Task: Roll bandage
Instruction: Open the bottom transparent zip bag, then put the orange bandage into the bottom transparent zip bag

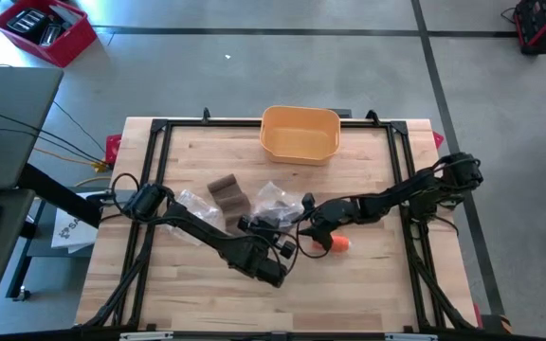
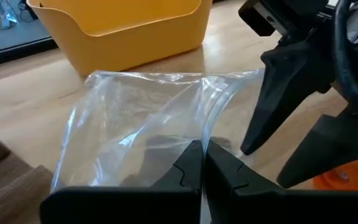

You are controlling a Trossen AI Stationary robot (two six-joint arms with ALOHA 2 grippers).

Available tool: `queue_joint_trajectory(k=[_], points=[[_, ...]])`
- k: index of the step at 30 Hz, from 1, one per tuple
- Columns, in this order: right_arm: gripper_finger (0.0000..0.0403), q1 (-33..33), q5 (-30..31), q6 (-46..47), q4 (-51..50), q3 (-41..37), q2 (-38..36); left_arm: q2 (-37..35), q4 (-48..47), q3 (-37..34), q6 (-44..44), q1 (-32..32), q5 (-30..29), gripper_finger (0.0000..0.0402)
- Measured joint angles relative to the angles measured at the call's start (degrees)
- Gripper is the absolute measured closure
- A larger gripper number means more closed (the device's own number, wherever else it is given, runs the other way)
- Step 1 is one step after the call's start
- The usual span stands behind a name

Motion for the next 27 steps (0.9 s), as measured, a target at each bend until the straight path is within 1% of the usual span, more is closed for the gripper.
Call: queue_joint_trajectory(k=[4,7,9,12,14,17,19,23,27], points=[[0.0226,0.55,0.13,2.23,0.81,-0.02,-1.70,0.00,-1.66,0.00,-0.43,0.14,2.32,0.0401],[0.0226,0.64,0.13,4.73,0.52,-0.02,-4.31,0.00,-4.80,0.00,-2.90,0.22,4.30,0.0401],[0.0226,0.64,-0.19,6.77,-0.52,-0.02,-6.78,0.00,-7.18,0.00,-4.90,0.22,5.32,0.0401],[0.0226,0.64,-2.84,10.42,-2.80,-0.07,-11.75,0.00,-10.12,0.00,-7.14,0.22,6.65,0.0401],[0.0226,0.76,-3.97,12.54,-6.02,-0.09,-15.37,0.00,-11.23,0.00,-8.07,0.11,7.30,0.0401],[0.0226,1.42,-4.81,16.46,-13.29,-0.09,-21.29,0.00,-11.78,0.00,-8.59,0.07,7.35,0.0401],[0.0226,2.54,-4.77,20.97,-20.76,-0.09,-25.37,0.00,-12.15,0.00,-8.59,0.07,7.36,0.0401],[0.0226,8.43,-4.50,30.89,-38.45,-0.11,-33.91,0.00,-13.16,0.00,-8.55,0.15,7.43,0.0401],[0.0226,14.01,-2.54,42.26,-50.32,-0.12,-39.72,0.00,-13.61,0.00,-8.52,0.17,7.43,0.0401]])
